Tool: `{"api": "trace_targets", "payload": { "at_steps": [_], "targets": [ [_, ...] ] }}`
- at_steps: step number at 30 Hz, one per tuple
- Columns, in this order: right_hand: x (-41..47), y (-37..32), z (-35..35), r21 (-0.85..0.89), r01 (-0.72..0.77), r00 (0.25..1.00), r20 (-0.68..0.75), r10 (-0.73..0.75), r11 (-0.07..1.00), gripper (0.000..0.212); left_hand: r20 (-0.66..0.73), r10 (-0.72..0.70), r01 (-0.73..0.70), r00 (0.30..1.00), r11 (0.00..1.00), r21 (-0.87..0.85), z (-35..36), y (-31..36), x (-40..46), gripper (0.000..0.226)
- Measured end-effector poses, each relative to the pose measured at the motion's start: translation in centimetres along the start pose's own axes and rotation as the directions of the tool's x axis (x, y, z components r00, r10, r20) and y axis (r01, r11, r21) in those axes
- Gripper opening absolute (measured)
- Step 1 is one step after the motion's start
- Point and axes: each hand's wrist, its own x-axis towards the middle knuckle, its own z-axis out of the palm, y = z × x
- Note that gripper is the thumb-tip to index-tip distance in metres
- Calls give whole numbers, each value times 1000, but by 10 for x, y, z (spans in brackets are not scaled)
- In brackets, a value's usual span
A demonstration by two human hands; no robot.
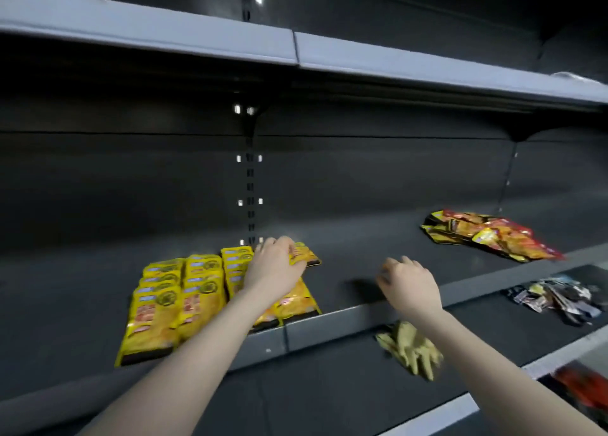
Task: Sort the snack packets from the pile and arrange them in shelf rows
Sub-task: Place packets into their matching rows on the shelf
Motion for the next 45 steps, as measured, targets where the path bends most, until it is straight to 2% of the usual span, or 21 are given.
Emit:
{"api": "trace_targets", "payload": {
  "at_steps": [4, 9, 20, 27, 34, 38, 42, 45],
  "targets": [
    [20, 93, 4, 26, -8, 1000, -4, 8, 1000, 27, 71, 2, 1, 997, 999, -33, 65, 81, 14, 42],
    [47, 182, 14, 70, -26, 999, -21, 28, 997, 29, 109, 4, 0, 994, 999, -33, 120, 147, 41, 44],
    [144, 324, 48, 45, -63, 992, -109, 68, 997, 28, 161, 70, -56, 984, 994, -90, 225, 256, 161, 45],
    [208, 406, 54, 35, -80, 992, -95, 83, 996, 28, 213, 41, -30, 976, 998, -54, 281, 314, 203, 47],
    [244, 456, 79, 92, 35, 999, -23, -33, 995, 27, 215, -98, 101, 972, 995, 0, 329, 348, 211, 43],
    [252, 482, 85, 183, 126, 992, -16, -125, 975, 30, 84, -240, 237, 967, 970, 49, 347, 365, 208, 52],
    [250, 505, 84, 308, 188, 981, -25, -190, 933, 29, 33, -412, 412, 911, 911, -8, 354, 378, 195, 64],
    [244, 511, 76, 460, 229, 965, 8, -262, 858, 27, 51, -469, 470, 882, 883, -1, 361, 383, 186, 68]
  ]
}}
